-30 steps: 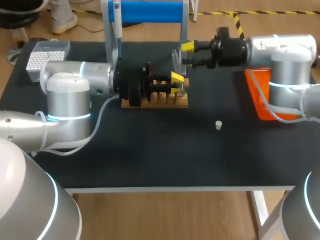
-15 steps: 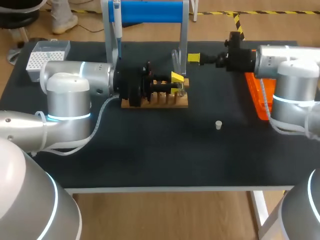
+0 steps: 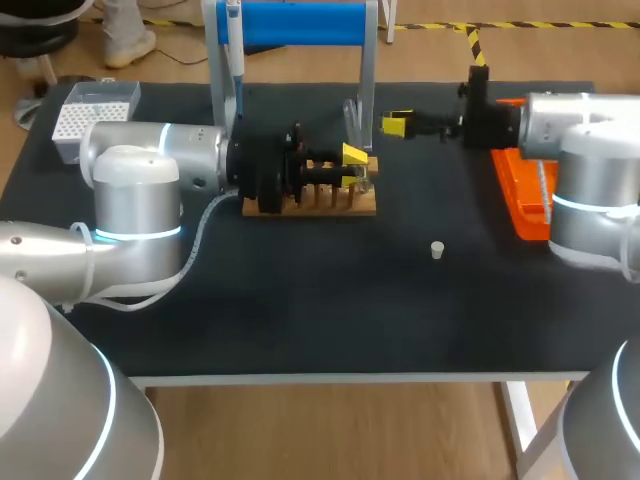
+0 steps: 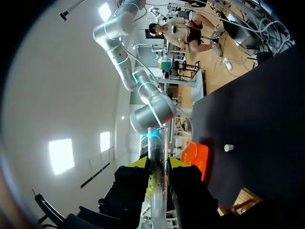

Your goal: Invert the test tube, pick up the pipette, mount the tip to pipette, aspirate from beaker and dispense into the tube, eject the tip, return the pipette, and cap with the stopper.

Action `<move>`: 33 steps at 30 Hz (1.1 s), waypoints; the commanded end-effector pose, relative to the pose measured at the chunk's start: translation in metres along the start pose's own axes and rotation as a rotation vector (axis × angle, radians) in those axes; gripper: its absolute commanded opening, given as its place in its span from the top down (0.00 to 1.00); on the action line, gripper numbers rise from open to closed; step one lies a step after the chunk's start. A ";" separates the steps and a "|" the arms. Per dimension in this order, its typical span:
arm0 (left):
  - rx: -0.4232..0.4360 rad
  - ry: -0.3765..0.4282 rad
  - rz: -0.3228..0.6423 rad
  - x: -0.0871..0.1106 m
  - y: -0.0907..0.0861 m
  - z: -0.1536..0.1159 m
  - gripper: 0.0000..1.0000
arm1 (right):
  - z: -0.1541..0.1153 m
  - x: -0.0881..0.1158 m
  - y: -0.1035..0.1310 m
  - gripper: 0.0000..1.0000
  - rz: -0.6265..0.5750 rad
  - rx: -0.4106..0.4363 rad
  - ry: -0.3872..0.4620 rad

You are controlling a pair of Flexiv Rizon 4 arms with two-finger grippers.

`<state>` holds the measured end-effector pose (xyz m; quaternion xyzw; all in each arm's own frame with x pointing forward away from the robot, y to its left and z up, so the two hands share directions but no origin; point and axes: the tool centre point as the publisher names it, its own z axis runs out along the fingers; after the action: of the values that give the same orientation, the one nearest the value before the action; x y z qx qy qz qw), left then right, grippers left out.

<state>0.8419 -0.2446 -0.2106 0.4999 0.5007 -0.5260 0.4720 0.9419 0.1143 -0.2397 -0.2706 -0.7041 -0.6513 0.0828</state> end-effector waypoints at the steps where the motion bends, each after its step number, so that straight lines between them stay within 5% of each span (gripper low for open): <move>1: 0.001 -0.004 0.003 0.001 0.001 0.001 1.00 | -0.012 0.006 -0.022 0.00 -0.220 0.019 -0.115; 8: 0.001 -0.004 0.003 0.001 0.001 0.001 1.00 | -0.011 -0.001 -0.053 0.00 -0.381 0.088 -0.188; 33: 0.001 -0.004 0.003 0.001 0.001 0.001 1.00 | 0.034 -0.042 -0.094 0.00 -0.406 0.327 -0.202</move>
<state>0.8419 -0.2446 -0.2106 0.4999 0.5007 -0.5260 0.4720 0.9304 0.1250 -0.3392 -0.1694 -0.8368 -0.5141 -0.0817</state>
